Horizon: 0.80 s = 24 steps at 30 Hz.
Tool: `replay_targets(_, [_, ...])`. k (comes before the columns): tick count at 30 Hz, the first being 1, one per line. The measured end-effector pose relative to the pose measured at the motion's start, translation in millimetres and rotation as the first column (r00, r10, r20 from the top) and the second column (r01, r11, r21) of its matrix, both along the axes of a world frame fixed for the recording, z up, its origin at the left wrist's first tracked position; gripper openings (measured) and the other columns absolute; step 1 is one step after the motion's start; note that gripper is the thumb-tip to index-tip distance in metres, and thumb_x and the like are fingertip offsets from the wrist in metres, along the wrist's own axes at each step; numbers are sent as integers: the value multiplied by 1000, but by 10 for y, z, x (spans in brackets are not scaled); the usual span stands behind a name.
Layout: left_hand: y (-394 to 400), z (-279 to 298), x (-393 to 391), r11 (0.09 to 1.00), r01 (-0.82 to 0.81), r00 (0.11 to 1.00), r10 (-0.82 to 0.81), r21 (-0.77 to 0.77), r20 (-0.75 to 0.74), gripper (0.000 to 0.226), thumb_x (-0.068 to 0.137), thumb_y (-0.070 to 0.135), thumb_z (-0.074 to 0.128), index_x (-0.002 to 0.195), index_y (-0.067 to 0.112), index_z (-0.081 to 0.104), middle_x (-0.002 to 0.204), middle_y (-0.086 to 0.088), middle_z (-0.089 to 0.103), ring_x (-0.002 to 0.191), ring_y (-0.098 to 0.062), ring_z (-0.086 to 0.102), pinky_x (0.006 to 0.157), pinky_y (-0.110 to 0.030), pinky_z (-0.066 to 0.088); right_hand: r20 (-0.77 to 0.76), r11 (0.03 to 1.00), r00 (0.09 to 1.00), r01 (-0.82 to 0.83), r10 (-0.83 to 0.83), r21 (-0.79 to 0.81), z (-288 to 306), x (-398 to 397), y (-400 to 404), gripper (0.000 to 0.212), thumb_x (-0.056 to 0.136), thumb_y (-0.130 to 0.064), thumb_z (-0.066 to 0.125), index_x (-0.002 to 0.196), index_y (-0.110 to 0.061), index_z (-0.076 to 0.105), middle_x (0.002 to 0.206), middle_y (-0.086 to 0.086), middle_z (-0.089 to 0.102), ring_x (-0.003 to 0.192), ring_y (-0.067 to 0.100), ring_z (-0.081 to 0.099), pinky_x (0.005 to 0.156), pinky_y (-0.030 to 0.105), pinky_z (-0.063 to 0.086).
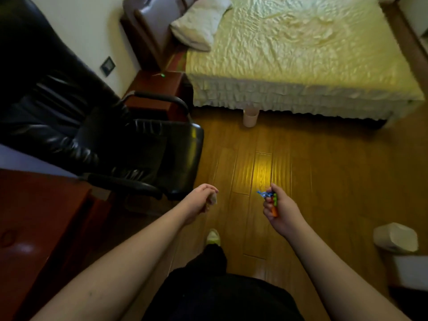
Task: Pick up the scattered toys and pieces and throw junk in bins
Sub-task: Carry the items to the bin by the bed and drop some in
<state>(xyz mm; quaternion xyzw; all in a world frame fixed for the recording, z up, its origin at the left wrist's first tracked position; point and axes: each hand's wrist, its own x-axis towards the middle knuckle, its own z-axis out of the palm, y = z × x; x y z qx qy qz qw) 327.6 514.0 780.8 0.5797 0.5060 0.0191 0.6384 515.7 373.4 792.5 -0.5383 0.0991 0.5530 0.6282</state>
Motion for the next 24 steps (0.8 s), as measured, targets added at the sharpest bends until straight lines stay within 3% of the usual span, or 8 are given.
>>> replay_targets(5, [359,-116,605,985,-39,990,60,-167,127,32,100,28,36,107,15,64,115,-15,56,89,-25,54,66,-30,47,14,1000,1000,19,-19,-4,-64,414,280,26,99,-32,46,81,-14,51,56,-1,46,39,7,39,34,19,25])
replay_targets(9, [817,-236,1061,981,-4,977,45,-196,208,38,102,30,30,108,11,63,120,-17,54,92,-27,53,68,-31,46,51,999,999,8,-6,-44,-150,828,719,26,99,-34,46,84,-14,53,59,-2,47,44,8,40,36,19,27])
replay_targets(16, [1877,-235,1740,982,114,984,-90,-153,155,32,102,30,33,110,18,62,116,-12,55,85,-22,55,63,-27,46,140,993,990,-4,20,-115,-112,1534,1589,26,99,-34,45,87,-13,55,63,-1,48,49,9,40,40,20,29])
replay_targets(24, [2784,-261,2728,968,145,984,-120,-205,130,28,100,25,37,108,14,62,113,-10,51,92,-27,53,66,-29,44,137,984,986,117,-99,-134,-80,2360,2163,26,100,-35,44,88,-14,54,61,-3,49,48,8,39,41,19,29])
